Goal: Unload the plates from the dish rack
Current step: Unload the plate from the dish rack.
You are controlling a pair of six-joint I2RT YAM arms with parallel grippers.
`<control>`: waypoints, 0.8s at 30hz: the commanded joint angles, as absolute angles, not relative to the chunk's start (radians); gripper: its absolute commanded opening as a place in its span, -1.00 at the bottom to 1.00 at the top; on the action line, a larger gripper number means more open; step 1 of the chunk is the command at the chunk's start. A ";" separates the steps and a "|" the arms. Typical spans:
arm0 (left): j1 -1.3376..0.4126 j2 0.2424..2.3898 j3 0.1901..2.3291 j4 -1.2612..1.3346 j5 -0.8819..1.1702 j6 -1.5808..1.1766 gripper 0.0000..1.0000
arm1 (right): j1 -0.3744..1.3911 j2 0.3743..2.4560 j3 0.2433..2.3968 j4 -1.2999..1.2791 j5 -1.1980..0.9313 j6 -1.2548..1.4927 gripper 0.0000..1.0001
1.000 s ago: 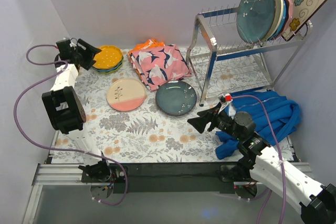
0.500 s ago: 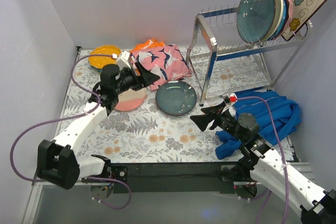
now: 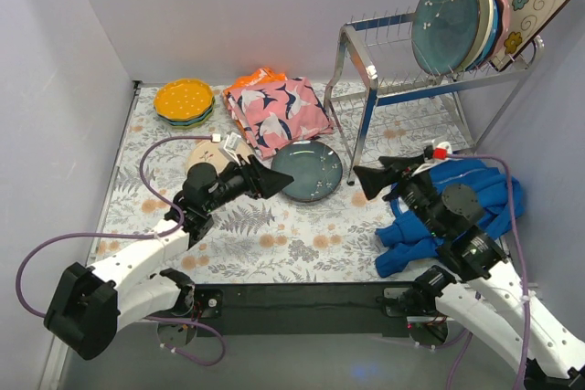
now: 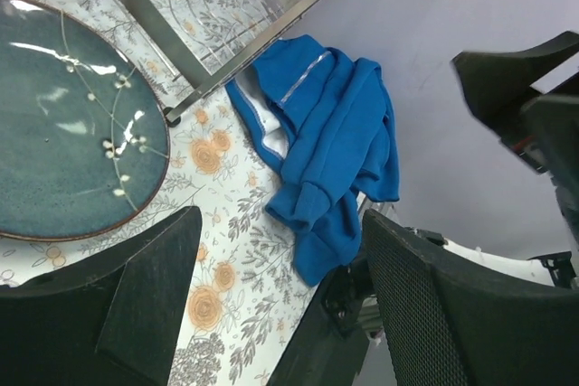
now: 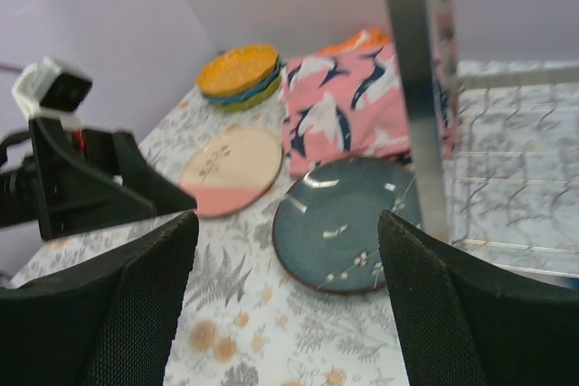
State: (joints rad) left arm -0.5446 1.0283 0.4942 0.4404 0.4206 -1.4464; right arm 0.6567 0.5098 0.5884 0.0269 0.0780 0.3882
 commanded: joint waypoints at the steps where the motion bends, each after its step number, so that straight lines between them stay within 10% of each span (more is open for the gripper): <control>1: -0.586 0.988 0.506 0.493 0.402 -1.474 0.40 | 0.661 0.552 0.799 -0.064 0.331 0.272 0.68; 12: -0.873 0.862 0.430 0.379 0.071 -1.192 0.40 | 0.635 0.989 1.216 -0.009 0.827 -0.138 0.76; 24: -0.874 0.854 0.410 0.402 0.040 -1.193 0.41 | 0.220 1.236 1.640 -0.222 0.499 -0.095 0.76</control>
